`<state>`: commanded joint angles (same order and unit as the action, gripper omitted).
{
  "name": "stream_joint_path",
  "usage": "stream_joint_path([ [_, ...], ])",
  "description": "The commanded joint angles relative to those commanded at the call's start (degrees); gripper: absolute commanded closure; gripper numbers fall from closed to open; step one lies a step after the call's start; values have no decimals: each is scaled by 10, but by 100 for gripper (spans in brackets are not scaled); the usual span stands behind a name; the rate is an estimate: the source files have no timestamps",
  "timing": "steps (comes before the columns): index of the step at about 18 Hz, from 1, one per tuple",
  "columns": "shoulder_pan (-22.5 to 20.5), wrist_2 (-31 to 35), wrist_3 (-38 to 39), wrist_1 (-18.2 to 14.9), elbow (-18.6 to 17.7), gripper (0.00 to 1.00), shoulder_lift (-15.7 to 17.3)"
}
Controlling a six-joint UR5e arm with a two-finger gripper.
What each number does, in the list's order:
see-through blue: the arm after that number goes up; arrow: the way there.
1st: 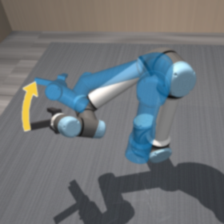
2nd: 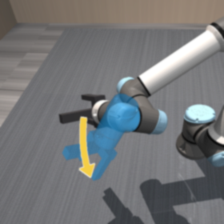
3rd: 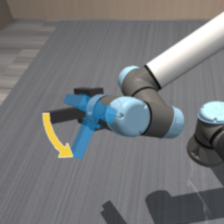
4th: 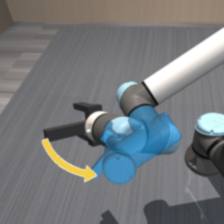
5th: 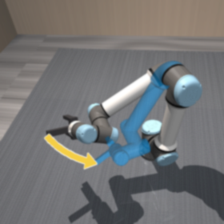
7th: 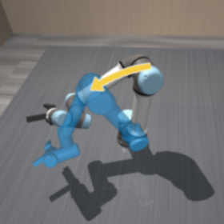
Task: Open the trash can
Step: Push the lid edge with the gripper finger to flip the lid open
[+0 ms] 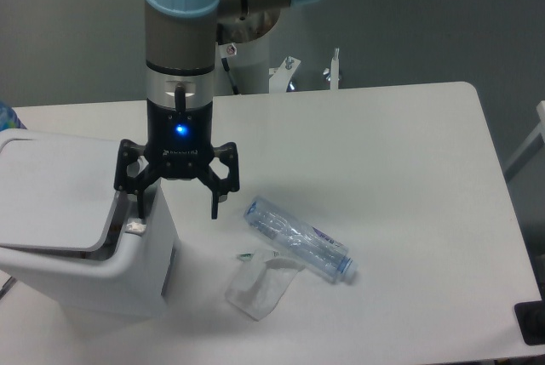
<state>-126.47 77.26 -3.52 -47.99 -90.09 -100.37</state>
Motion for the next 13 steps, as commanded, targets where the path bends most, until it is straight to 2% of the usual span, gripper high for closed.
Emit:
stream_joint_path([
  [13,-11,-1,-3,0,8,0,6],
])
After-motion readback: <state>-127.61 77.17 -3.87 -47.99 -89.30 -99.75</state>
